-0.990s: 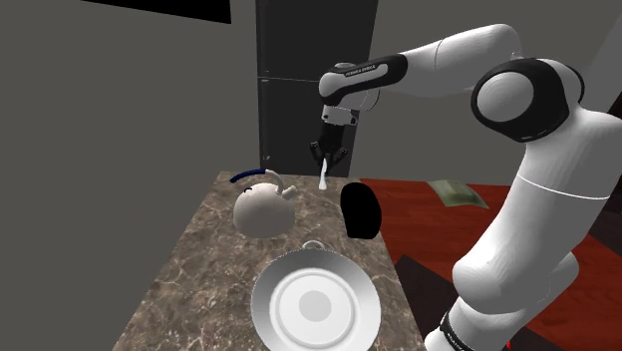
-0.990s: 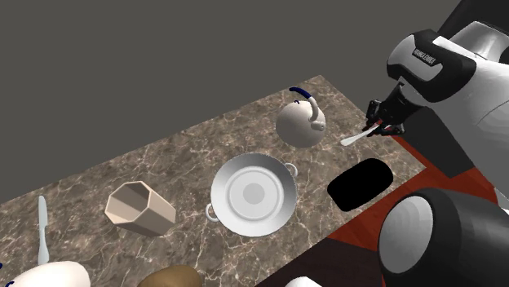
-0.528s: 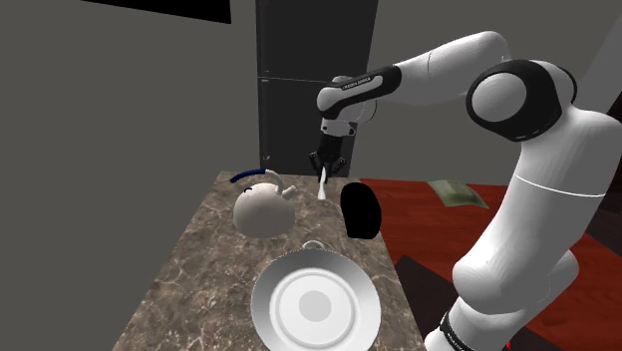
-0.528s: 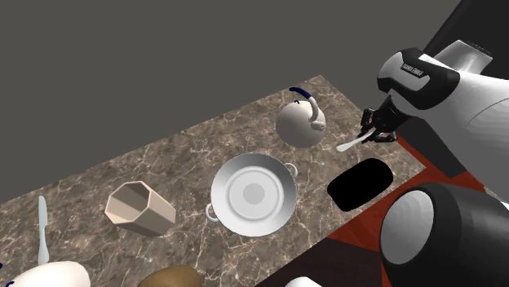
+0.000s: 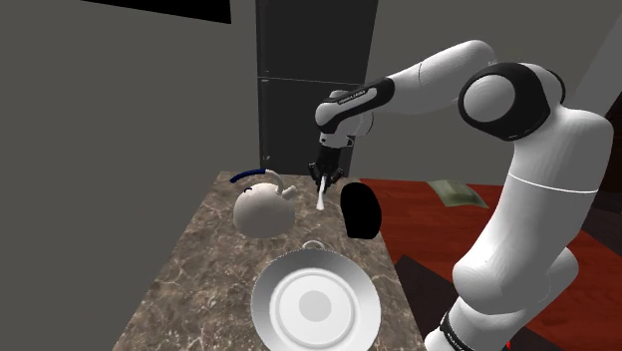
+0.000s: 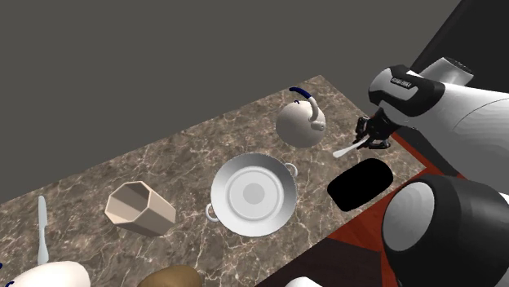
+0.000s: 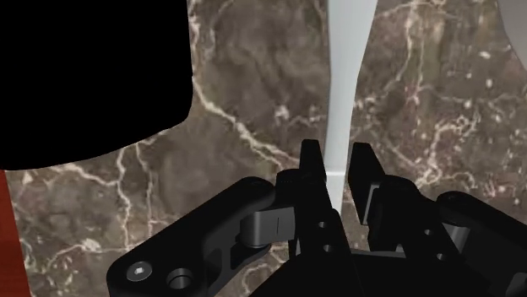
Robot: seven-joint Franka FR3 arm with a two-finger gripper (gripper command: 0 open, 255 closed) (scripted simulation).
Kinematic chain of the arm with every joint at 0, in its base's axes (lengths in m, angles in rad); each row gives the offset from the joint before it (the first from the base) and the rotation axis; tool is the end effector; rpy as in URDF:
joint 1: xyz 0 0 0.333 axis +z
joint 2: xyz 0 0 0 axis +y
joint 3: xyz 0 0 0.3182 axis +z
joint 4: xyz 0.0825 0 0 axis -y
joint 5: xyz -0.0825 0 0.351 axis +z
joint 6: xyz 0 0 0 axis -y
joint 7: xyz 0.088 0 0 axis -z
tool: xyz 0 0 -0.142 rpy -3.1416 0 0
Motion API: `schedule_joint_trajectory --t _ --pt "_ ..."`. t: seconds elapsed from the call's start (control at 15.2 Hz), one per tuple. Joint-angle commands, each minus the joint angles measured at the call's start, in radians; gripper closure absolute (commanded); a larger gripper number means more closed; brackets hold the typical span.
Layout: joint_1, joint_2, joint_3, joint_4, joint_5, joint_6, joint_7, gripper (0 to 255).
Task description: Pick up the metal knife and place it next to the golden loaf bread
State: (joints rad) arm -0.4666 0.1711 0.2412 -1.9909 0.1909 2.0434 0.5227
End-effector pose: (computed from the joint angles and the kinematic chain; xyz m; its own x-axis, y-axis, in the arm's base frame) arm 0.5335 -0.1085 0.3585 0.6572 -0.7250 -0.2060 -0.7518 -0.6503 -0.1096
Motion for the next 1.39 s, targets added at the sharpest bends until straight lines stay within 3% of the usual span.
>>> schedule_joint_trajectory --t 0.0,0.2,0.73,0.79,1.12,1.32 --pt "0.001 0.011 0.0 -0.014 0.0 0.025 -0.002 255" --pt "0.003 0.032 0.0 -0.032 -0.002 0.064 -0.007 255" --pt "0.003 0.032 0.0 -0.031 -0.002 0.064 -0.007 255" --pt "0.003 0.032 0.0 -0.031 -0.002 0.064 -0.007 0" --pt "0.003 0.032 0.0 -0.032 -0.002 0.064 -0.007 0" --pt "-0.008 -0.002 -0.006 0.029 -0.003 -0.032 -0.007 0"
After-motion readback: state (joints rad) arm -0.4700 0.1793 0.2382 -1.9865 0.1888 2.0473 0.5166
